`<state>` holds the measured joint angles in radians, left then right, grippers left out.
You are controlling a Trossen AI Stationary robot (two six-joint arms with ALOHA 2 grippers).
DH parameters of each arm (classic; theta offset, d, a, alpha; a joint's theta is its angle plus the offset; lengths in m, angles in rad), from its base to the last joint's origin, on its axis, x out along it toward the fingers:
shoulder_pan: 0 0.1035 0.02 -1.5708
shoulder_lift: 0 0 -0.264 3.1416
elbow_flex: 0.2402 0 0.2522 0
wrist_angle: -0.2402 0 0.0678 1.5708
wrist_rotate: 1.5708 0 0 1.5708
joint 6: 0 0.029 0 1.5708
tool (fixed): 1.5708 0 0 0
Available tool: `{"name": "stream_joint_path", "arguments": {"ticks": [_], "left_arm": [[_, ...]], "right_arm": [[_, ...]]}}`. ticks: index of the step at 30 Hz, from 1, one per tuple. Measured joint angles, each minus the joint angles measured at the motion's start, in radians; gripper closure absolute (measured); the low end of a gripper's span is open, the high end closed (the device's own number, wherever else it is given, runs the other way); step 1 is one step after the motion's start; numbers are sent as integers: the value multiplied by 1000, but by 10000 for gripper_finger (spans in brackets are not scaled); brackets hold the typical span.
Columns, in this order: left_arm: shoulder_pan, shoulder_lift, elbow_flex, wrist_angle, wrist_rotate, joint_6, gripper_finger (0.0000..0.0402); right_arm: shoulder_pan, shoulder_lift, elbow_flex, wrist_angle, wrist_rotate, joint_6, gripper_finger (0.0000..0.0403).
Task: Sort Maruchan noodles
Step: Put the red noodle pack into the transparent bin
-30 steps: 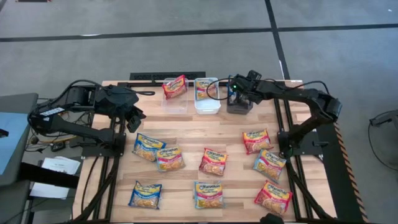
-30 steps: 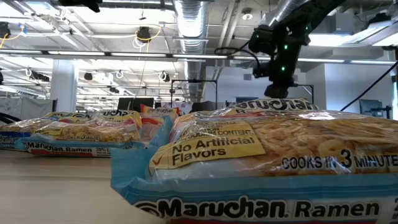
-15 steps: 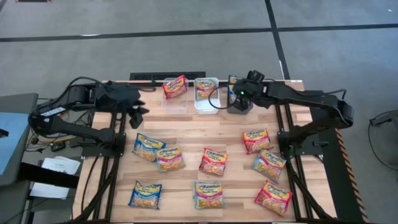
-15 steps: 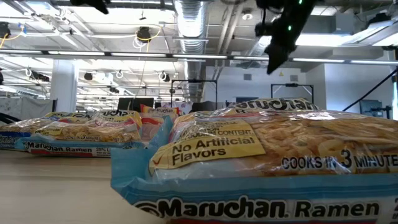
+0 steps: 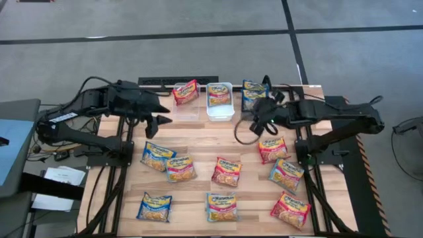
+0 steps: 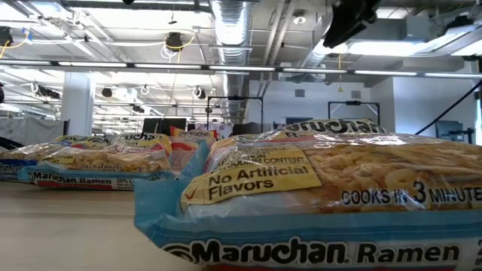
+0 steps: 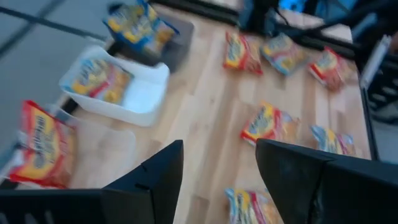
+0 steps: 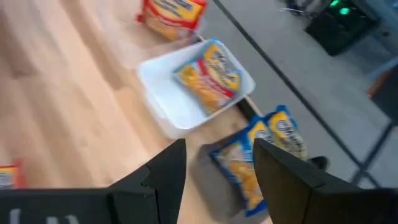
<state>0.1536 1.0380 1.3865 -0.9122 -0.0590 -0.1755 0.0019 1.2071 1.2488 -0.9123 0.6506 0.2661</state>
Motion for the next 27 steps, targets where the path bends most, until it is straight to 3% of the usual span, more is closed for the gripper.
{"name": "stream_joint_path", "arguments": {"ticks": [5,16,27], "left_arm": [[-47,61,0,2,10,1,214],[-110,206,0,15,11,26,214],[-141,333,0,112,49,-4,214]], "right_arm": [[107,-18,1,-4,-6,102,193],[241,-24,0,-7,-150,287,193],[356,-24,0,35,-182,309,193]]}}
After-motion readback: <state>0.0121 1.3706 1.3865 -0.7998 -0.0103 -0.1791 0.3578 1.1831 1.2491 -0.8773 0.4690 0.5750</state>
